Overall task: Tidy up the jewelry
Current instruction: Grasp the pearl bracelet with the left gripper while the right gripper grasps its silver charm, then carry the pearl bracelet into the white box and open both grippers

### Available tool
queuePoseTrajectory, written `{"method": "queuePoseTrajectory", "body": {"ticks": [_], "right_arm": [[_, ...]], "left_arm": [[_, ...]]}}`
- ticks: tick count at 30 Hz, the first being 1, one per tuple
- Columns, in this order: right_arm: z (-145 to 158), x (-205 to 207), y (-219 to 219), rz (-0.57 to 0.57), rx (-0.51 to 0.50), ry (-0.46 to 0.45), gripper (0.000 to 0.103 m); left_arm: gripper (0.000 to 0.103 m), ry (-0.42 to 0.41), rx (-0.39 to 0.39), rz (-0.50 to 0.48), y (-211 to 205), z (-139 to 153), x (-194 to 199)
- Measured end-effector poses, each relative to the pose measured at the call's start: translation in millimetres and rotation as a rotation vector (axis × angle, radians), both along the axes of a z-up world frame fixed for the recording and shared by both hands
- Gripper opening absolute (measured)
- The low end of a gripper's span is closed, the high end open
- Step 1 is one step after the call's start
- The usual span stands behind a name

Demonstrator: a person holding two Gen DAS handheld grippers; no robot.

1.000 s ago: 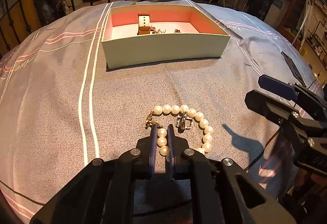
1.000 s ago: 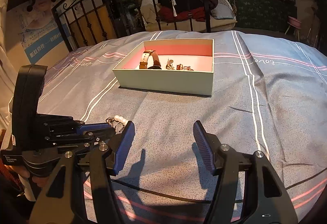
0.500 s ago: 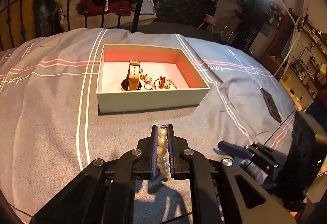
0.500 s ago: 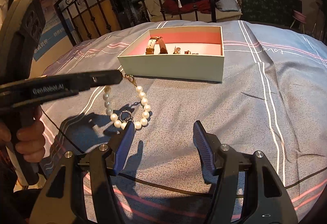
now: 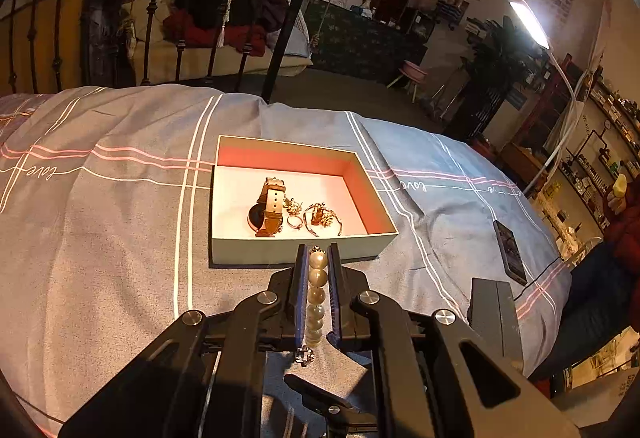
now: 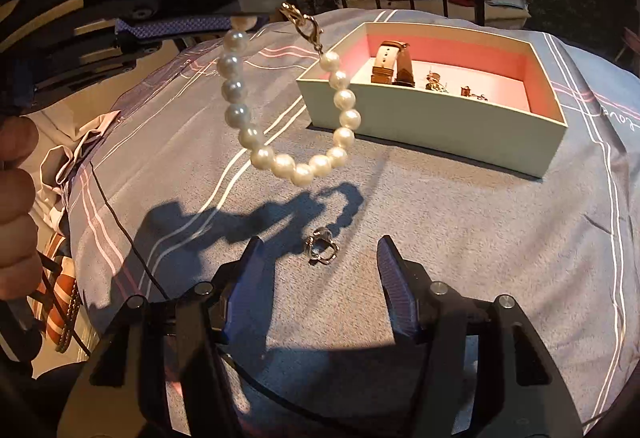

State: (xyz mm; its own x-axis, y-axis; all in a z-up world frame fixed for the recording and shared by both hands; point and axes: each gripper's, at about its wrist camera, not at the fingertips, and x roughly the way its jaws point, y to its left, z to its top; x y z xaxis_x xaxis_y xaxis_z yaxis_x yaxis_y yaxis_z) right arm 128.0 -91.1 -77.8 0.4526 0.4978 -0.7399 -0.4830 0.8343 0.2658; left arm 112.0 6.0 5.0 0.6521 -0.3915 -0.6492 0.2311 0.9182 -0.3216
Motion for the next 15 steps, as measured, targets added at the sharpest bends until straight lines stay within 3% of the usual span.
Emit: {"method": "queuePoseTrajectory", "body": {"ticks": [2, 3, 6, 15], "right_arm": [[0, 1, 5, 0.009, -0.013, -0.007, 0.051], [-2, 1, 6, 0.009, -0.026, -0.005, 0.036], [-4, 1, 1, 0.001, -0.013, 0.010, 0.019], [2, -4, -30, -0.071, 0.007, -0.022, 0.019]], "left_arm": [[0.009, 0.012, 0.002, 0.008, 3, -4, 0], [0.009, 0.016, 0.005, 0.012, 4, -6, 0], [0.009, 0.023, 0.023, 0.015, 5, -10, 0], [0.009, 0.062, 0.044, 0.004, 2, -24, 0]]}}
